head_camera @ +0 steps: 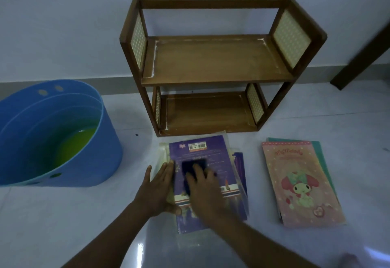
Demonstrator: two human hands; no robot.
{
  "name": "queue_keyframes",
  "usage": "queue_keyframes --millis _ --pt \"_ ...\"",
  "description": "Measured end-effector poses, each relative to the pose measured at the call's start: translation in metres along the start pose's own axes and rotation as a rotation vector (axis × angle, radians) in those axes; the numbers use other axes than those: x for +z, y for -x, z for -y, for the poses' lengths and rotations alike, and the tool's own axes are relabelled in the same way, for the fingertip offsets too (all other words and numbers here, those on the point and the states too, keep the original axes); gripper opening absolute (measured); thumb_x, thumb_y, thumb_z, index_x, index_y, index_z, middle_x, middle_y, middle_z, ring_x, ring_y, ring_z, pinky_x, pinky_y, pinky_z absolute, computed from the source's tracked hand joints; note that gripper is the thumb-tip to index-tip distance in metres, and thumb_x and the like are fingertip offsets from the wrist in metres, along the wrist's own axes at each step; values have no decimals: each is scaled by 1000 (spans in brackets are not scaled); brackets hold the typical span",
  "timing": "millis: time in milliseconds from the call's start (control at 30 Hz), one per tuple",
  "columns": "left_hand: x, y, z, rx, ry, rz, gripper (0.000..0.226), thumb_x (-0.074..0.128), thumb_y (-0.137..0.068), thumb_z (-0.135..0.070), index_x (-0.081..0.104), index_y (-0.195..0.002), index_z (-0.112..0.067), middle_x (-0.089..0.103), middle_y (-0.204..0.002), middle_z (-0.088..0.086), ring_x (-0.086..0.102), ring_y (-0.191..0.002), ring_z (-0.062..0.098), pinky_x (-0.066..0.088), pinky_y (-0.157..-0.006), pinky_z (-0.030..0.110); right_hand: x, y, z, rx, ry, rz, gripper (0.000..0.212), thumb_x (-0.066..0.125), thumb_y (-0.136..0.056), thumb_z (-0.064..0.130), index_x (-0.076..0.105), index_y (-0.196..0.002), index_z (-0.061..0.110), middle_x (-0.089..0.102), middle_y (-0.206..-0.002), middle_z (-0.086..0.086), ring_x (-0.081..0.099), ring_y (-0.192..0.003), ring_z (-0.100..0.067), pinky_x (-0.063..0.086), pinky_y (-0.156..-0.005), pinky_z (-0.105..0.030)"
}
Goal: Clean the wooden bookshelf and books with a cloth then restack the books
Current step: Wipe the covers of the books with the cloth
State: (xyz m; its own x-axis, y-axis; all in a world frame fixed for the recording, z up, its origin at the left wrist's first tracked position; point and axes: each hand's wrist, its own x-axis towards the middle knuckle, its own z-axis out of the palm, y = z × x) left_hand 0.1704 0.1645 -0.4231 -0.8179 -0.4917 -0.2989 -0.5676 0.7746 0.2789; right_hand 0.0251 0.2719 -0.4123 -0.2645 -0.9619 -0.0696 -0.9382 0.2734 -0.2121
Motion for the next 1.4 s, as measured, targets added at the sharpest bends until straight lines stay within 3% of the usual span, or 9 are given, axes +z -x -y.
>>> queue_keyframes --millis 167,367,500,733,867,967,1067,1200,1400 --pt "-2 -2 -1 -75 -68 67 137 59 -62 -79 -23 -147 -9 -7 -161 4 -5 -148 20 -13 -114 49 17 56 -4 -142 -37 -63 30 53 -79 31 64 -107 28 63 -120 -2 63 -93 -28 57 -72 -41" --pt "-5 11 -4 143 -123 6 120 46 -66 -83 -13 -150 -20 -7 -159 4 -3 -147 25 -2 -117 57 -8 59 -99 466 10 -122 30 59 -75 18 67 -103 8 62 -107 -21 59 -83 -42 50 -69 -45" --pt "10 28 -5 366 -360 28 112 61 -53 -63 24 -150 -22 22 -156 11 21 -144 28 16 -105 52 13 90 -128 579 9 103 32 60 -74 15 67 -104 5 59 -107 -23 57 -83 -45 49 -68 -46" --pt "6 14 -12 549 -446 -166 49 56 -92 -33 43 -139 -27 48 -143 12 39 -135 36 42 -99 59 -39 81 -154 398 -332 484 49 36 -94 24 40 -141 12 41 -144 -10 40 -131 -27 34 -101 -28" --pt "-36 7 -43 529 -23 -488 24 45 -96 -26 60 -115 -23 61 -129 2 39 -137 31 41 -104 54 -77 61 -169 450 -599 355 44 46 -93 1 50 -129 27 55 -135 -10 57 -112 -20 46 -95 -34" --pt "-87 -2 -74 373 417 -642 31 44 -89 -12 57 -115 -22 59 -125 -3 47 -129 12 39 -108 25 -108 47 -149 385 -1149 96 57 79 -68 41 55 -119 45 62 -127 3 60 -101 -6 50 -87 -26" --pt "-132 -2 -87 198 598 -785 22 45 -92 -17 56 -109 -25 62 -106 -14 57 -96 -11 43 -80 2 -128 28 -139 203 -1488 0 103 82 -57 53 38 -142 15 48 -140 1 48 -127 -15 44 -103 -36" --pt "-157 0 -84 -3 818 -889 10 49 -96 -12 56 -97 -18 59 -82 -18 58 -75 -14 41 -62 3 -154 8 -120 160 -1412 60 27 63 -81 -2 64 -105 10 73 -98 1 67 -97 -18 55 -77 -24" --pt "-119 -2 -60 -186 942 -816 14 48 -98 -19 60 -104 -18 66 -96 -9 61 -90 5 51 -77 30 -123 -3 -104 218 -1173 84 27 62 -90 14 63 -116 21 70 -111 1 66 -104 -14 54 -90 -40"
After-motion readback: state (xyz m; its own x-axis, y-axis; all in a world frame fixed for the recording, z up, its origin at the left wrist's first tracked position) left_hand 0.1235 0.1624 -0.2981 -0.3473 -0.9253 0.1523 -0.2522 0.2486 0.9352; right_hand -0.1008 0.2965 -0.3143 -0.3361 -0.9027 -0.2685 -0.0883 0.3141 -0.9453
